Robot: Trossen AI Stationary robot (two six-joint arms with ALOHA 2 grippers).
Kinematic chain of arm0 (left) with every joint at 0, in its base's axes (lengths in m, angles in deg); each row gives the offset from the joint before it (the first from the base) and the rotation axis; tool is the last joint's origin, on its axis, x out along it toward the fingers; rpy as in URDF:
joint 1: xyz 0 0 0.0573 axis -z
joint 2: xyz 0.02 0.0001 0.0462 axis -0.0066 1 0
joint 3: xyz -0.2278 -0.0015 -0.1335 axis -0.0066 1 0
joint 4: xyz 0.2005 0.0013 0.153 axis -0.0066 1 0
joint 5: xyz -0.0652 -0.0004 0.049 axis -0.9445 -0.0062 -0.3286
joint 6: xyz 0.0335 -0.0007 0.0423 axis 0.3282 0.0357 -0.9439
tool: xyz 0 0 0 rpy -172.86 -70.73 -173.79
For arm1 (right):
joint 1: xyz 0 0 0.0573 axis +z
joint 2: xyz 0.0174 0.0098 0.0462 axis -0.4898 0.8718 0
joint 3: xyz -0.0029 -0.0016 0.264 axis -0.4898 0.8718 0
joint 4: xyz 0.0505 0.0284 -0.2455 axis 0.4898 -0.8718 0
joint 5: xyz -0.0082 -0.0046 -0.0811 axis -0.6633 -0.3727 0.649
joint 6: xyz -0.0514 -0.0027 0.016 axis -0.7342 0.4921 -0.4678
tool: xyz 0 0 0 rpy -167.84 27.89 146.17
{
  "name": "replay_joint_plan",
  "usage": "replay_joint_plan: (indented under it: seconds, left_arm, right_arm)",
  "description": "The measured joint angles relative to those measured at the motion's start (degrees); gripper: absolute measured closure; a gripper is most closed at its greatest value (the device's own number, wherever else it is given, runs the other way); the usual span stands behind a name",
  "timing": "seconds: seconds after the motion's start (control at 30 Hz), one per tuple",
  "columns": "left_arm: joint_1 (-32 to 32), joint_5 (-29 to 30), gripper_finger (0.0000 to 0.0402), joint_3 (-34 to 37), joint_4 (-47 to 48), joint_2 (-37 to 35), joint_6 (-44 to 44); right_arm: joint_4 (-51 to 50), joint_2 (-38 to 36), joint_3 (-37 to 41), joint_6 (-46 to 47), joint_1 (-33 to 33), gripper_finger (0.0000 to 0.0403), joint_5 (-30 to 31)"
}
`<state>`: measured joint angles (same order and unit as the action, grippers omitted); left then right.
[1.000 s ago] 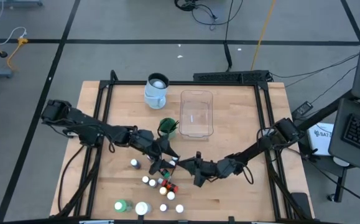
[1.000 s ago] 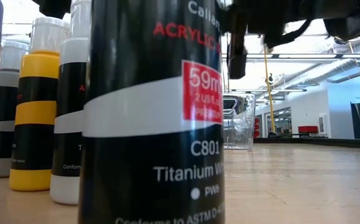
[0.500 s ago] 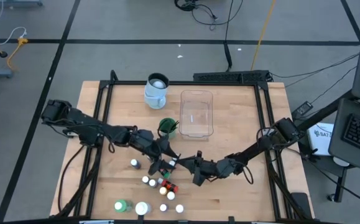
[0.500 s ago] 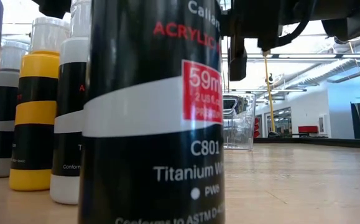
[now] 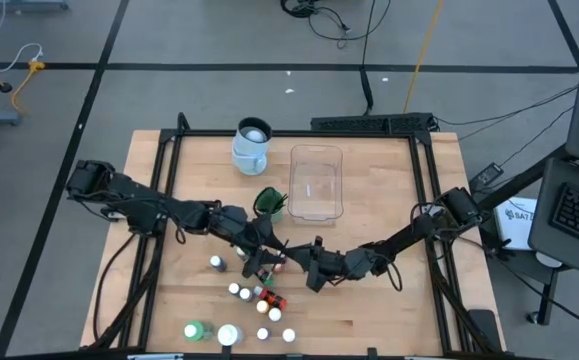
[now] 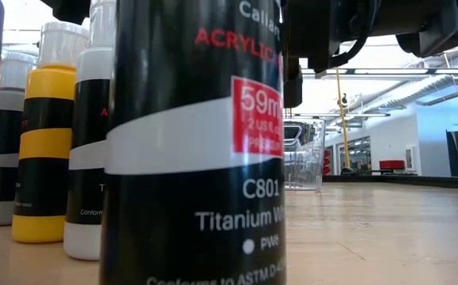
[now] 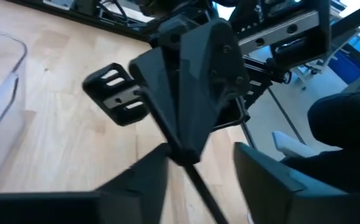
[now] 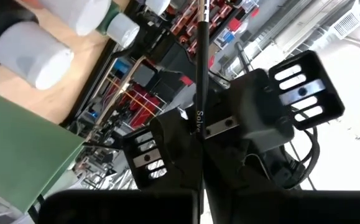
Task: Pick & Place Paint Supplies
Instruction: Put the silver paintbrush into the green cup
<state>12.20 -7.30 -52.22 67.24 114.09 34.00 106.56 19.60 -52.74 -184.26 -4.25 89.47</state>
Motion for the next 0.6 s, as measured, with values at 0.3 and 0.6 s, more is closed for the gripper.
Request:
replay_joint_plan:
  seconds: [0.3, 0.6]
  left_arm:
    - [-0.6, -1.3, 0.0388, 0.1, 0.6, 0.0, -7.9]
    - [-0.5, -1.3, 0.0397, 0.1, 2.5, -4.5, -16.4]
  right_arm:
    - [0.2, 0.0, 0.0, 6.8, 1.0, 0.0403, 1.9]
    - [7.3, 0.0, 0.0, 21.5, 4.1, 0.0403, 12.7]
